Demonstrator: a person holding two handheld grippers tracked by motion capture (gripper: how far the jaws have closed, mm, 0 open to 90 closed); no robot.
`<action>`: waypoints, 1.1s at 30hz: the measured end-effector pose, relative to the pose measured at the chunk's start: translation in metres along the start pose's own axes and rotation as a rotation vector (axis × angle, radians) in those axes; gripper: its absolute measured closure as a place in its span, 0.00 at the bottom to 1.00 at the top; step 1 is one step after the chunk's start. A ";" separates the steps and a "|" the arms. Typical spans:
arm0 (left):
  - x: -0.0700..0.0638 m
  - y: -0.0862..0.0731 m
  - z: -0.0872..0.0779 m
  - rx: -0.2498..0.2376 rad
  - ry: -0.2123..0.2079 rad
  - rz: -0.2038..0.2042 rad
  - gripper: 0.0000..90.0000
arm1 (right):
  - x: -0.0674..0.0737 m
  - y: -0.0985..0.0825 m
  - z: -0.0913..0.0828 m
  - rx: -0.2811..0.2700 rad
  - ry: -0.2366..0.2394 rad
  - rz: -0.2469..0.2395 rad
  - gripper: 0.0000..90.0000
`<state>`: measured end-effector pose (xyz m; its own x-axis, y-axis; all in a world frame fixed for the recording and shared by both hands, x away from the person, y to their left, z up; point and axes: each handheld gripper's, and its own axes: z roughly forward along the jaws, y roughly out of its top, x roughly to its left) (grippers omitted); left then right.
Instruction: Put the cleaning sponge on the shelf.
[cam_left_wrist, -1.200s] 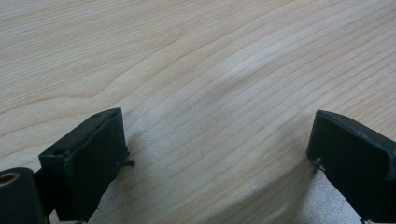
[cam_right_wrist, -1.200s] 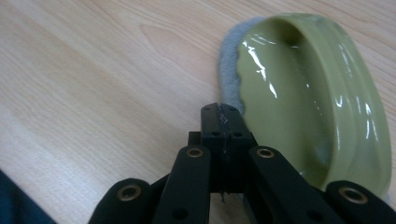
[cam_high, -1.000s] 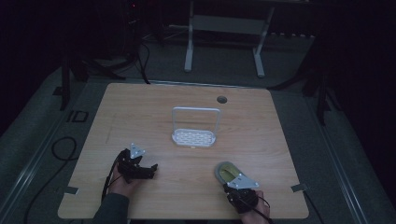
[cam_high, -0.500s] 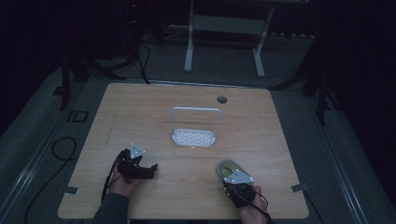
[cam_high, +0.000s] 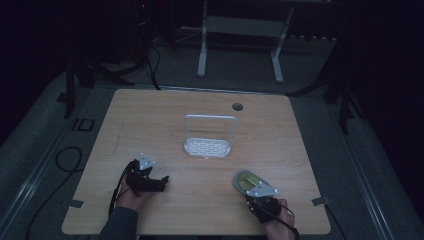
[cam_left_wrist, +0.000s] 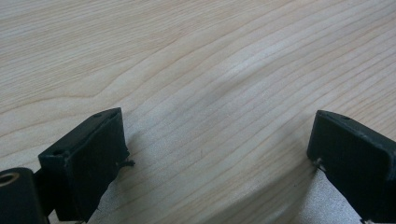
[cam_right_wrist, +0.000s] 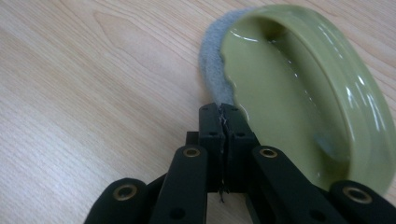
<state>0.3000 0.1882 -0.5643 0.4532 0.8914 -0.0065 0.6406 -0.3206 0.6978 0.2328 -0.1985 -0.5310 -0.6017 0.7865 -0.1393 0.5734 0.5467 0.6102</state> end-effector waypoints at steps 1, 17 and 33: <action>0.000 0.000 0.000 0.000 0.000 0.000 0.05 | 0.000 -0.001 -0.001 0.001 0.001 0.005 0.97; 0.000 0.000 0.000 0.000 0.000 0.000 0.05 | -0.022 0.012 -0.032 -0.057 0.192 -0.034 0.76; 0.000 0.000 0.000 0.000 0.000 0.000 0.05 | -0.056 0.042 -0.045 -0.004 0.196 -0.080 0.63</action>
<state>0.3000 0.1882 -0.5643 0.4532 0.8914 -0.0064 0.6407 -0.3207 0.6976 0.2650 -0.2327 -0.4624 -0.7423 0.6692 -0.0332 0.5172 0.6038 0.6066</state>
